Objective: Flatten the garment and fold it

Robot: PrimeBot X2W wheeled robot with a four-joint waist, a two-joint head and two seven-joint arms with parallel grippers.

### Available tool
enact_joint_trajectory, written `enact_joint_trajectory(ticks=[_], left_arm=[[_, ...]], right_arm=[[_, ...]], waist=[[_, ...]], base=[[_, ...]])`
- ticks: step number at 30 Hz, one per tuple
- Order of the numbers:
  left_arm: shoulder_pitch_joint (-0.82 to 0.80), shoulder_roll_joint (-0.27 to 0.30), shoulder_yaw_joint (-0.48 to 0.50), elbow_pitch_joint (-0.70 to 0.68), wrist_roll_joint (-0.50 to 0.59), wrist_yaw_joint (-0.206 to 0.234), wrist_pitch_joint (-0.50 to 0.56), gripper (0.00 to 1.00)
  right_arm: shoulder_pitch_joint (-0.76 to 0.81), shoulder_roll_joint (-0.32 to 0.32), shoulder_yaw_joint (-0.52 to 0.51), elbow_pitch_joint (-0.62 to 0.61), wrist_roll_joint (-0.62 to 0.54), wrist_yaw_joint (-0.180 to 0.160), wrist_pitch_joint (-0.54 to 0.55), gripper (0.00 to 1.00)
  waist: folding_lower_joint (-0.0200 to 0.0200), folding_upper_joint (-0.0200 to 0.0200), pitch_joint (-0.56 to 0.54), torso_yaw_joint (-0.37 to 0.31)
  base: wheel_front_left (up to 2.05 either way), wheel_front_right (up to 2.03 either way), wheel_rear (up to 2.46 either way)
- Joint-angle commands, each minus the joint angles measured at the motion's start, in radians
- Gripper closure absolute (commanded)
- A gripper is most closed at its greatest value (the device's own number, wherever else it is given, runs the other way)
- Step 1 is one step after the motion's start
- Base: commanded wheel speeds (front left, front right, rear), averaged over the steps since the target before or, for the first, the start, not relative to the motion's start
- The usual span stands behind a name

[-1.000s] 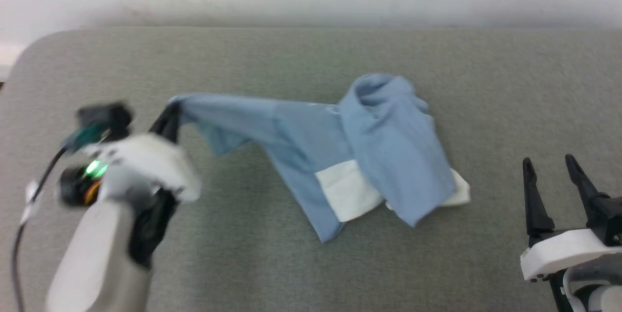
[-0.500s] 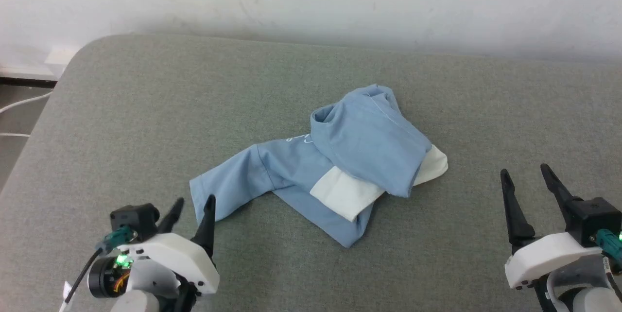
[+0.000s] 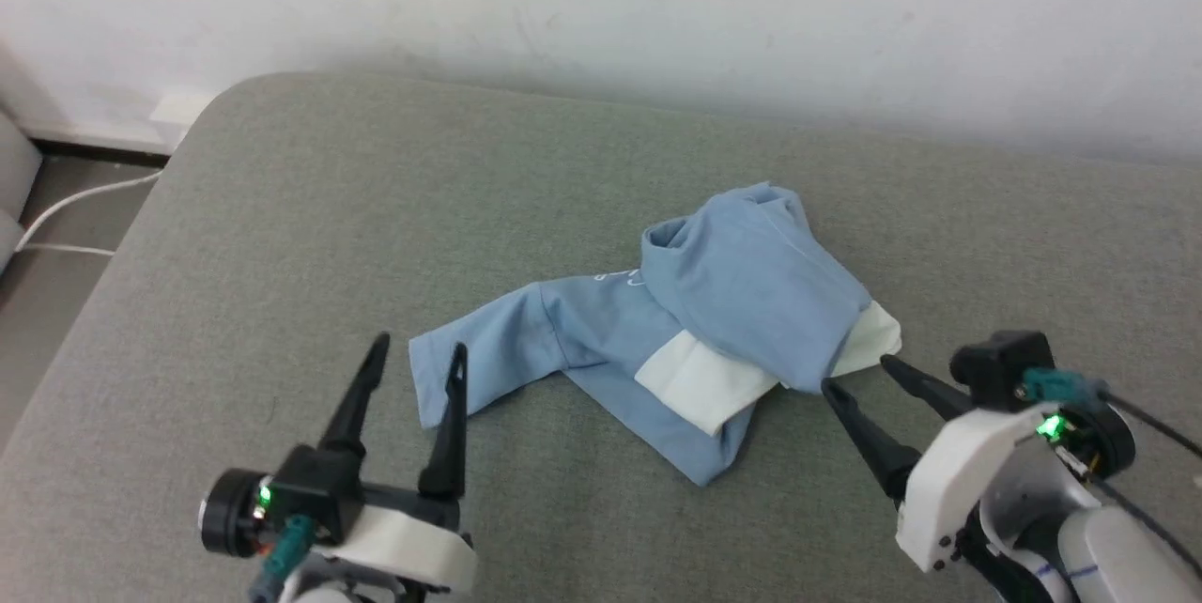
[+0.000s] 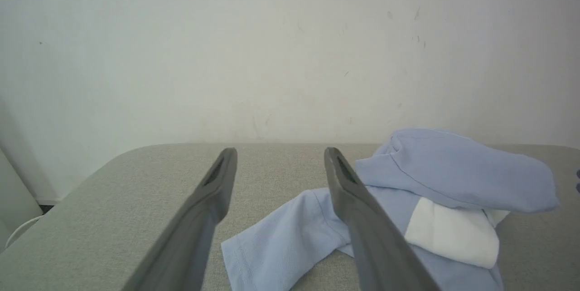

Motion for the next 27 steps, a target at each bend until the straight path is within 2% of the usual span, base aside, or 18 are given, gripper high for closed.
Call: enact_joint_trajectory(ticks=[1,9,17,18,19,20,27], left_arm=[[0.028,-0.014,-0.006,0.000,0.019,-0.006,-0.004,0.00],[0.031,-0.077,0.010,0.017,0.056,-0.055,-0.005,0.00],[0.004,-0.116,0.042,0.035,0.067,-0.085,-0.005,0.00],[0.002,-0.119,0.046,0.036,0.069,-0.088,-0.005,0.00],[-0.001,-0.122,0.049,0.039,0.070,-0.091,-0.005,0.00],[-0.003,-0.125,0.053,0.042,0.070,-0.095,-0.005,0.00],[-0.001,-0.136,0.082,0.073,0.075,-0.114,-0.005,0.00]], right_arm=[[-0.039,-0.018,0.022,0.009,0.027,-0.001,0.031,0.00],[-0.165,-0.058,0.087,0.097,0.142,-0.001,0.142,0.00],[-0.261,-0.067,0.120,0.198,0.144,-0.001,0.113,0.00],[-0.271,-0.066,0.127,0.206,0.146,-0.001,0.105,0.12],[-0.280,-0.067,0.134,0.211,0.147,-0.001,0.095,0.80],[-0.289,-0.069,0.141,0.216,0.145,-0.001,0.081,1.00],[-0.313,-0.097,0.175,0.201,0.136,-0.001,-0.019,1.00]], waist=[[0.0000,0.0000,0.005,0.018],[0.0000,0.0000,0.031,0.069],[0.0000,0.0000,0.072,0.099],[0.0000,0.0000,0.077,0.099],[0.0000,0.0000,0.080,0.098],[0.0000,0.0000,0.082,0.096],[0.0000,0.0000,0.049,0.053]], base=[[0.00,0.00,0.00],[0.00,0.00,0.00],[0.00,0.00,0.00],[0.00,0.00,0.00],[0.00,0.00,0.00],[0.00,0.00,0.00],[0.00,0.00,0.00]])
